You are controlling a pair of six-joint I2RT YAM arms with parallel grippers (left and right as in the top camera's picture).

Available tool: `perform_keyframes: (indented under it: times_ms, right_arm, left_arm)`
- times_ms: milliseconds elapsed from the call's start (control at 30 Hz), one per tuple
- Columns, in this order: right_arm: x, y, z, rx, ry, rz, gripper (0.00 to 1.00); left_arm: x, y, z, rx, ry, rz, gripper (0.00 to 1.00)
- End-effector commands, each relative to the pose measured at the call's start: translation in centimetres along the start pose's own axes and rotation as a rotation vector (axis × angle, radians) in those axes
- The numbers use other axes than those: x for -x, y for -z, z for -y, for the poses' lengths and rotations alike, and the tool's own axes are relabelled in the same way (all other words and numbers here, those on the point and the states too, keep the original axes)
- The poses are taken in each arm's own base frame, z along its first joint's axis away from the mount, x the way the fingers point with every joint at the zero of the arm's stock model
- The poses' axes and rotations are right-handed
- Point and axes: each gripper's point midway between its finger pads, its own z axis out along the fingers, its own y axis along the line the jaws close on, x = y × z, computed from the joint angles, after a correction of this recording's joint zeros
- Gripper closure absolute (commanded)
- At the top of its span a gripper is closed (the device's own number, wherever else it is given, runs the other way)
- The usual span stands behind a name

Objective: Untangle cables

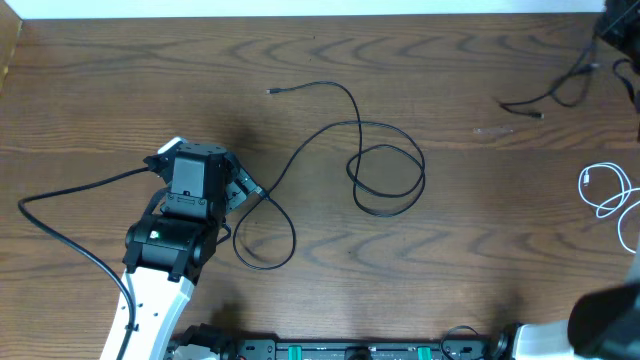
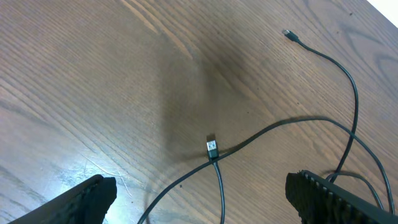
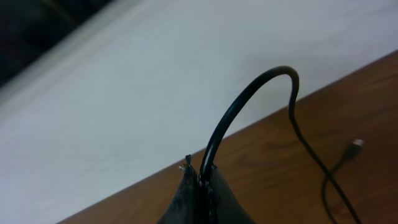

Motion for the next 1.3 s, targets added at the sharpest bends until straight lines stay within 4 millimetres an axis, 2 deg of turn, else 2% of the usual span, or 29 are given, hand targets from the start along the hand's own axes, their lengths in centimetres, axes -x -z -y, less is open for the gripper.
perform_keyframes:
  times_ms: [0, 167, 333, 433, 567, 700, 800, 867, 933, 1000, 1133, 1200, 1233, 1267]
  right_arm:
    - [0.1, -2.8, 4.9, -0.123, 0.148, 0.020, 0.99]
    - [1.0, -4.9, 13.0, -0.372, 0.166, 0.101, 0.99]
    - [1.9, -5.9, 17.2, -0.433, 0.217, 0.151, 0.99]
    - [1.0, -6.3, 19.5, -0.467, 0.203, 0.131, 0.98]
    - [-2.0, -7.9, 22.4, -0.499, 0.205, 0.054, 0.98]
    - [-7.4, -10.3, 25.7, -0.527, 0.175, -0.071, 0.97]
    - [-11.0, -11.1, 27.3, -0.545, 0.152, -0.164, 0.94]
    - [-12.3, -11.1, 27.6, -0.552, 0.141, -0.208, 0.84]
    - [-12.6, -11.0, 27.3, -0.550, 0.137, -0.224, 0.72]
    - [-12.4, -10.8, 26.7, -0.536, 0.128, -0.230, 0.71]
    - [-12.4, -10.3, 23.7, -0.440, 0.115, -0.272, 0.66]
    - [-12.6, -10.4, 21.3, -0.352, 0.105, -0.298, 0.51]
    - [-12.9, -10.3, 19.4, -0.280, 0.096, -0.317, 0.50]
    - [-12.9, -10.3, 18.5, -0.248, 0.094, -0.326, 0.50]
  left_arm:
    - [0.4, 0.2, 0.0, 0.002, 0.011, 0.010, 0.06]
    - [0.4, 0.2, 0.0, 0.002, 0.011, 0.010, 0.06]
    - [0.4, 0.2, 0.0, 0.002, 0.011, 0.010, 0.06]
    - [0.4, 0.2, 0.0, 0.003, 0.010, 0.009, 0.06]
    - [0.4, 0.1, 0.0, 0.005, 0.010, 0.008, 0.06]
    - [0.4, 0.1, 0.0, 0.005, 0.009, 0.008, 0.06]
    - [0.4, 0.1, 0.0, 0.005, 0.010, 0.008, 0.06]
    - [0.4, 0.1, 0.0, 0.005, 0.010, 0.008, 0.06]
    - [0.4, 0.1, 0.0, 0.005, 0.009, 0.008, 0.06]
    - [0.4, 0.1, 0.0, 0.005, 0.009, 0.008, 0.06]
    - [0.4, 0.1, 0.0, 0.004, 0.009, 0.008, 0.06]
    - [0.4, 0.1, 0.0, 0.005, 0.009, 0.008, 0.06]
    - [0.4, 0.1, 0.0, 0.005, 0.009, 0.008, 0.06]
    - [0.4, 0.1, 0.0, 0.005, 0.010, 0.008, 0.06]
